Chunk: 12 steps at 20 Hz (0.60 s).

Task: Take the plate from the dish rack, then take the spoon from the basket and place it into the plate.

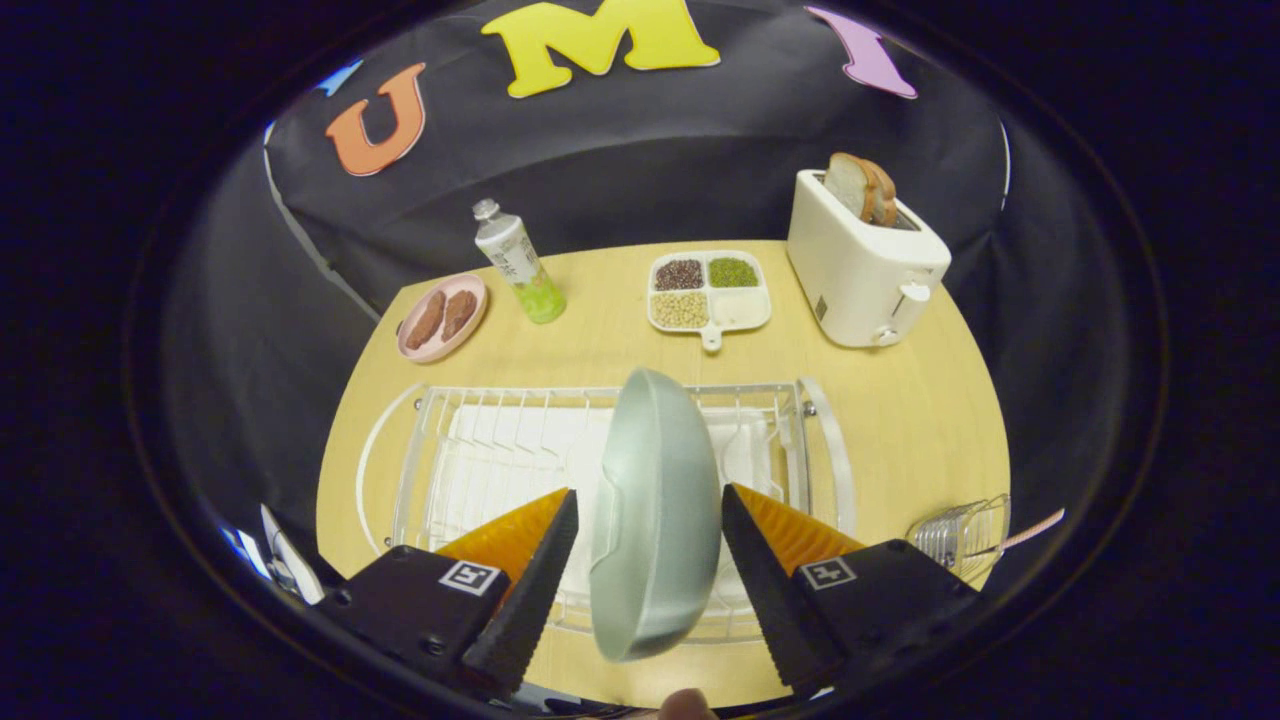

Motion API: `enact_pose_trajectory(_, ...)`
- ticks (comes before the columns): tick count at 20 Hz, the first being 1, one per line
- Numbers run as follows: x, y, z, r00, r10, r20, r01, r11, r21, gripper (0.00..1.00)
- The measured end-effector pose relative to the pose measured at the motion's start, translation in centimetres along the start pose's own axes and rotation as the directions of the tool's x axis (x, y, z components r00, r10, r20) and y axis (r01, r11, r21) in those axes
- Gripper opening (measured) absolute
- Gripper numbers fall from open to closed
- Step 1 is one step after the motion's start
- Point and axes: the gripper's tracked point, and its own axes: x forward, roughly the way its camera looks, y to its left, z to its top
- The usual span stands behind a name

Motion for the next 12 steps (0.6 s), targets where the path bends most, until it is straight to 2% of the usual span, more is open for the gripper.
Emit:
enact_pose_trajectory(6,1.2,1.2,-1.4,0.996,-0.023,-0.081,0.026,0.999,0.046,0.69)
enact_pose_trajectory(10,1.4,1.5,-1.7,0.991,-0.086,-0.098,0.092,0.994,0.056,0.49)
enact_pose_trajectory(12,1.2,1.5,-1.7,0.987,-0.128,-0.096,0.133,0.990,0.048,0.46)
